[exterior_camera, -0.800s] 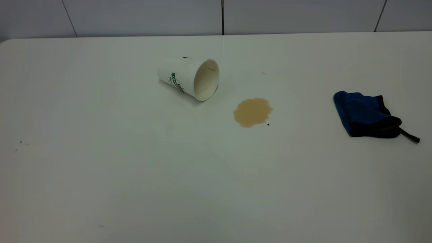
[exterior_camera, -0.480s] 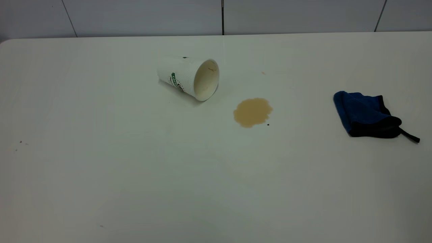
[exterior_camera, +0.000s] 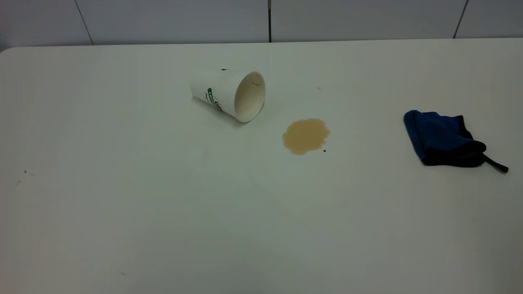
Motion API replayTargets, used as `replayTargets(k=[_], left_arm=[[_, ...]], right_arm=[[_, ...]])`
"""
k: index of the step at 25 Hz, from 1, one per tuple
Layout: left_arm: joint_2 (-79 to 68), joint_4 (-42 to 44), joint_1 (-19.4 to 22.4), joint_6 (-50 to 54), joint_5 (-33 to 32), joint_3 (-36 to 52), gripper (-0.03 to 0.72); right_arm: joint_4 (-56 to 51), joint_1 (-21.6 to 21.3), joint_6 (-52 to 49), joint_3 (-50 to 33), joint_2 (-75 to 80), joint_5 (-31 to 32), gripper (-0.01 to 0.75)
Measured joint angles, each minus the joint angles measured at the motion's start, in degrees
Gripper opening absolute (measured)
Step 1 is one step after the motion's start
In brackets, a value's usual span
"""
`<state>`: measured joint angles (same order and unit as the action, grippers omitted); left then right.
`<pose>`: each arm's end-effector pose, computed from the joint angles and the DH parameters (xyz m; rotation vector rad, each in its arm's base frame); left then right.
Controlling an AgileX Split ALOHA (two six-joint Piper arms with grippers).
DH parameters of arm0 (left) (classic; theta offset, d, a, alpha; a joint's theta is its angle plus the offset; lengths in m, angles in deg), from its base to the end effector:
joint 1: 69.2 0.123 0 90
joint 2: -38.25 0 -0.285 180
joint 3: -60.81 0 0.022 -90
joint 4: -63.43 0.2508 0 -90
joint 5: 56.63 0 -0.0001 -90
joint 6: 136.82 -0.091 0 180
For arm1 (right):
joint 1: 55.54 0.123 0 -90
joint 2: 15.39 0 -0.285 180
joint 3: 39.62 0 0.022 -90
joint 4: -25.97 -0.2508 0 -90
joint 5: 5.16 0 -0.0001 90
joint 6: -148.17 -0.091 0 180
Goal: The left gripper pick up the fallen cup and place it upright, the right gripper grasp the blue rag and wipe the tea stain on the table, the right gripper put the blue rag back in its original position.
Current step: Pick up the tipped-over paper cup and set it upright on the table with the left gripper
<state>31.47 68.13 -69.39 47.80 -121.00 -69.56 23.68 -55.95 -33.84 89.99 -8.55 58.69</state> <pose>-0.0083 0.0068 0.2673 -0.0883 2.1036 0.0488 -0.0061 0.0033 0.2642 0.0418 2.1128 0.0651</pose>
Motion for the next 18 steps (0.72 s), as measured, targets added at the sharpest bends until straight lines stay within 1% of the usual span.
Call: replayTargets(k=[18], left_arm=[[0.0, 1.3, 0.0, -1.1, 0.0, 0.0, 0.510]], right_arm=[[0.0, 0.0, 0.0, 0.0, 0.0, 0.0, 0.526]])
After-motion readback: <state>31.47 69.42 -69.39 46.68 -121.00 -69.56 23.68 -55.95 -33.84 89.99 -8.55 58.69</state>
